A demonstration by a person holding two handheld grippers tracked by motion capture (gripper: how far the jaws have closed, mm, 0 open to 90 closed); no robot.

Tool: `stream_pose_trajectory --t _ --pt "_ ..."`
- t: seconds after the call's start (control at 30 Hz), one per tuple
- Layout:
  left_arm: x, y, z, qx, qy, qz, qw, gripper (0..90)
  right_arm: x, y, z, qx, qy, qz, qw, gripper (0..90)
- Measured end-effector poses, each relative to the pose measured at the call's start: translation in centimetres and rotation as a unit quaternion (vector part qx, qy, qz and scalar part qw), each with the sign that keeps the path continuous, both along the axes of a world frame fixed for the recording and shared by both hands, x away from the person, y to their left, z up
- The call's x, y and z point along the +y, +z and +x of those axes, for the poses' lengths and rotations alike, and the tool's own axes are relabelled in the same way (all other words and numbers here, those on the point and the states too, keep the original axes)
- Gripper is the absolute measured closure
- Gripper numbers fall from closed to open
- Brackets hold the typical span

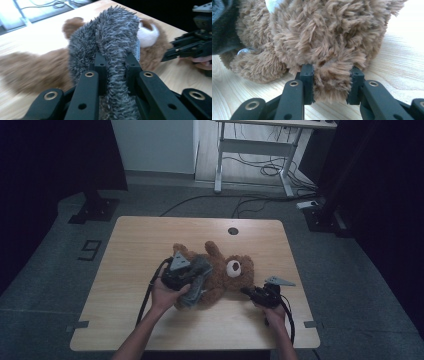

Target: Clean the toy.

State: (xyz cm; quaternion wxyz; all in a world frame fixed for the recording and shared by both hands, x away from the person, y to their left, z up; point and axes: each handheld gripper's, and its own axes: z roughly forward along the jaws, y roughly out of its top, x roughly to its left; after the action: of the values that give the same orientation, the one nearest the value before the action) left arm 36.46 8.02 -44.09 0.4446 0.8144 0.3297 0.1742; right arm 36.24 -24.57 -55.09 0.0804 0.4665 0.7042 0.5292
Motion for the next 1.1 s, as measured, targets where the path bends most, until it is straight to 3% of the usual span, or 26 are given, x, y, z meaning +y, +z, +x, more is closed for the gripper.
stream_pose_trajectory --t 0.1,0.13,0.23,0.33,0.73,0.93,1.1 --pt "-1.2 -1.3 0.6 0.015 0.001 0.026 0.9996 76.9 0.0 0.0 0.0 0.0 0.001 0.001 1.0 66.1" --pt "-1.2 -2.4 0.6 0.018 0.002 0.034 0.9993 77.0 -0.1 0.0 0.0 0.0 0.001 0.001 1.0 66.1" --pt "-0.8 -2.9 0.2 0.019 0.003 0.033 0.9993 77.1 -0.1 -0.1 0.0 0.001 0.001 0.003 1.0 66.1" --pt "0.1 -3.2 -0.5 0.017 0.009 0.049 0.9986 77.1 -0.1 -0.1 0.0 0.003 0.0 0.005 1.0 66.1" --pt "6.2 -4.9 -0.9 0.06 0.053 0.021 0.9966 76.7 -0.3 -0.3 0.1 0.004 0.007 0.009 0.9999 66.1" --pt "8.1 -5.3 -0.9 0.071 0.074 0.015 0.9946 76.7 -0.3 -0.3 0.1 0.006 0.006 0.009 0.9999 66.1" --pt "10.1 -6.1 -0.8 0.082 0.094 0.025 0.9919 76.7 -0.3 -0.3 0.1 0.005 0.009 0.009 0.9999 66.1"
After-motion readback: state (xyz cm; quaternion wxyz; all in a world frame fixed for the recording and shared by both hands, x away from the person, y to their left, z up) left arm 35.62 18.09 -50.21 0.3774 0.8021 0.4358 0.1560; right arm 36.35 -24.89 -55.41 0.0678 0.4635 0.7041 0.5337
